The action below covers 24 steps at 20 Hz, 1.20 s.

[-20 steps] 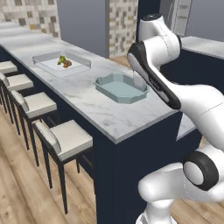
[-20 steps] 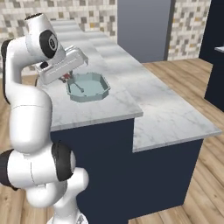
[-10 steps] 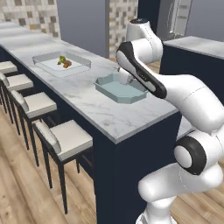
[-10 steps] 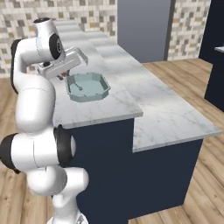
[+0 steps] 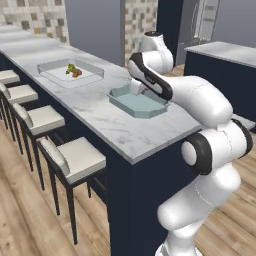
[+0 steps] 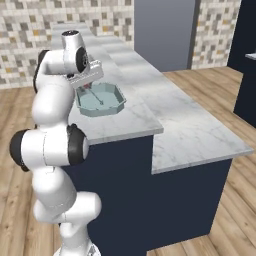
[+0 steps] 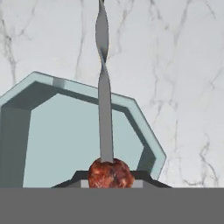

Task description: Place the cold items (mushroom and broccoli) from the fridge in one tupperware on the dining counter. Place the warm items (kebab skewer and hot dog) in the stove area in another tupperware.

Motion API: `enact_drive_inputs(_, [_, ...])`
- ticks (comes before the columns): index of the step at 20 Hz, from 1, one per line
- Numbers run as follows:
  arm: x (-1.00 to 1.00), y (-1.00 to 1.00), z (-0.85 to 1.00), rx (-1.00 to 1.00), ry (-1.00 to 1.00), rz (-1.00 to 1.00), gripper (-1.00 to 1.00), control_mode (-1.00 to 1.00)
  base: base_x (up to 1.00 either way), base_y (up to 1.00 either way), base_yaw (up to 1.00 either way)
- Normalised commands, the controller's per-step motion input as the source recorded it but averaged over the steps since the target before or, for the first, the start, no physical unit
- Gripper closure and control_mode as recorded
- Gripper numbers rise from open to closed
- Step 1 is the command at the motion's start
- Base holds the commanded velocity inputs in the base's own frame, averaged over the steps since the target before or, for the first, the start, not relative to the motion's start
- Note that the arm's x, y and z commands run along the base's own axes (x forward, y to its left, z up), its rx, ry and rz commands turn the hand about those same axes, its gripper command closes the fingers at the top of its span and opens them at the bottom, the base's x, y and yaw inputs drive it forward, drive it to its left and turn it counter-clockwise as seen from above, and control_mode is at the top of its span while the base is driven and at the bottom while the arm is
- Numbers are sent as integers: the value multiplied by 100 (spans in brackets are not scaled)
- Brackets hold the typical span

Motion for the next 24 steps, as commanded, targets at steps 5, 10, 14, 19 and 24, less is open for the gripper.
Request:
enact_drive_inputs(5, [73, -42, -30, 0, 0, 29, 100, -100, 0, 0, 0])
enact_drive_inputs(10, [46, -47, -33, -2, 0, 27, 100, -100, 0, 0, 0])
enact_drive_inputs(14, [38, -69, -27, 0, 0, 23, 100, -100, 0, 0, 0])
enact_drive_inputs(19, [47, -46, -7, 0, 0, 23, 100, -100, 0, 0, 0])
enact_drive_inputs(24, [54, -7, -9, -7, 1, 23, 100, -100, 0, 0, 0])
